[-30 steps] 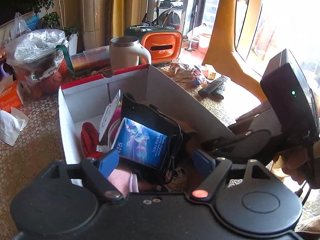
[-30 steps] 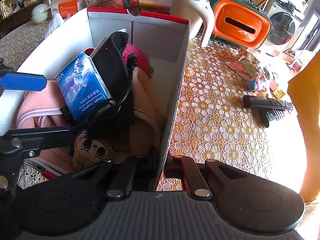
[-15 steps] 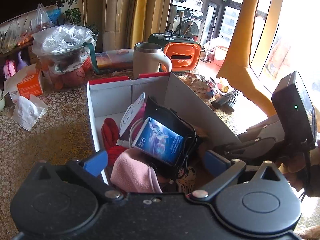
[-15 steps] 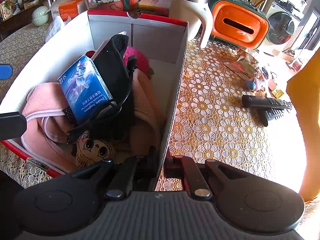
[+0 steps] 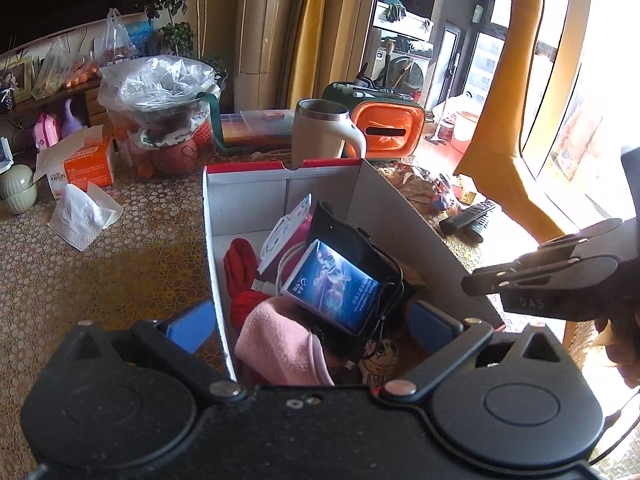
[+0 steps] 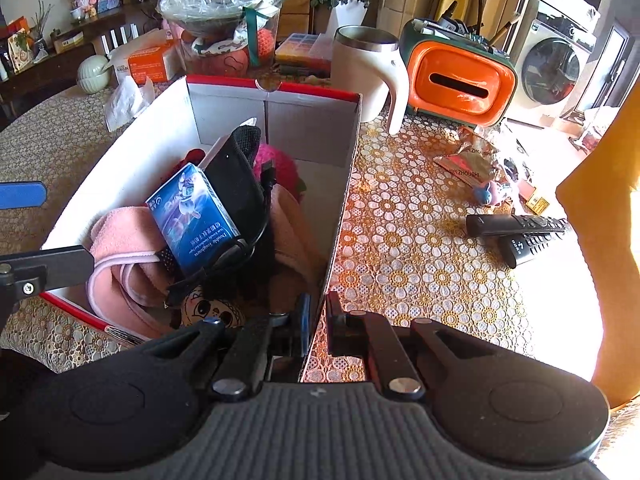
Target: Organize objects
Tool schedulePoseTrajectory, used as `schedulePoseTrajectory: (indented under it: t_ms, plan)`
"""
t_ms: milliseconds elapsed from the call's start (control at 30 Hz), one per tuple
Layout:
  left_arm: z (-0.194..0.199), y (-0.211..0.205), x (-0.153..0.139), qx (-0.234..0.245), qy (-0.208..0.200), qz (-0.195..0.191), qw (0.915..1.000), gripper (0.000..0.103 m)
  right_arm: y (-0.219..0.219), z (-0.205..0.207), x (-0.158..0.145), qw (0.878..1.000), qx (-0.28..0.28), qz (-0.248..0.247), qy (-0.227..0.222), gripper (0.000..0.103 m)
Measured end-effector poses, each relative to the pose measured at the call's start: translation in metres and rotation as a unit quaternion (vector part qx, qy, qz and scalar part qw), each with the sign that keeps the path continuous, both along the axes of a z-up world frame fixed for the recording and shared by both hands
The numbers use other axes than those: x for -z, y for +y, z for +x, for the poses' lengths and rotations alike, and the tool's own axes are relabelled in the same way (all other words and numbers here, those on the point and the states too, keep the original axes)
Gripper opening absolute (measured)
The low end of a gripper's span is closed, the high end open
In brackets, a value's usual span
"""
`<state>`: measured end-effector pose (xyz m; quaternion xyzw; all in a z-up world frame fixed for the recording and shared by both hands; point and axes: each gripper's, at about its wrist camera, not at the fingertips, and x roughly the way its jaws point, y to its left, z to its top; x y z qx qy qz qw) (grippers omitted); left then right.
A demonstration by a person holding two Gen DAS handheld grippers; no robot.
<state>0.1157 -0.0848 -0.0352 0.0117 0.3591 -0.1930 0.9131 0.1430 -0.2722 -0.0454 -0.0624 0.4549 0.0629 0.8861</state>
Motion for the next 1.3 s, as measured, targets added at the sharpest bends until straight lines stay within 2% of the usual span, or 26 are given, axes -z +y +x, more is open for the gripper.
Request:
schedulePoseTrajectory:
  t_ms: [200, 267, 333, 500, 633, 700, 900, 1000, 1300]
  plan:
    - [-0.008, -0.001, -0.004, -0.007, -0.001, 0.003, 1.0000, 0.103, -0.022, -0.028, -0.024, 0.999, -0.001, 0.025, -0.029, 0.009]
    - [-0.010, 0.000, -0.004, -0.010, 0.001, 0.001, 1.0000, 0.103, -0.025, -0.039, -0.031, 0.999, -0.002, 0.032, -0.036, 0.014]
    - [-0.013, 0.000, -0.005, -0.012, 0.000, 0.002, 0.9999, 0.103, -0.026, -0.046, -0.036, 0.998, -0.004, 0.040, -0.046, 0.025]
    - [-0.022, 0.002, -0.010, -0.013, -0.006, 0.000, 0.9999, 0.103, -0.026, -0.065, -0.049, 0.996, -0.007, 0.052, -0.071, 0.032]
    - [-0.031, 0.002, -0.013, -0.017, -0.019, 0.007, 0.9997, 0.103, -0.028, -0.081, -0.058, 0.993, -0.006, 0.068, -0.096, 0.051]
    - [-0.035, 0.002, -0.015, -0.018, -0.025, 0.013, 0.9995, 0.103, -0.029, -0.088, -0.062, 0.991, -0.006, 0.077, -0.108, 0.052]
    - [-0.044, 0.003, -0.019, -0.021, -0.036, 0.020, 0.9989, 0.103, -0.028, -0.106, -0.068, 0.986, -0.012, 0.086, -0.141, 0.065]
    - [-0.049, 0.004, -0.020, -0.023, -0.039, 0.022, 0.9987, 0.103, -0.028, -0.115, -0.067, 0.983, -0.019, 0.096, -0.155, 0.074]
    - [-0.064, 0.004, -0.022, -0.018, -0.047, 0.023, 0.9985, 0.103, -0.026, -0.140, -0.063, 0.975, -0.033, 0.124, -0.183, 0.085]
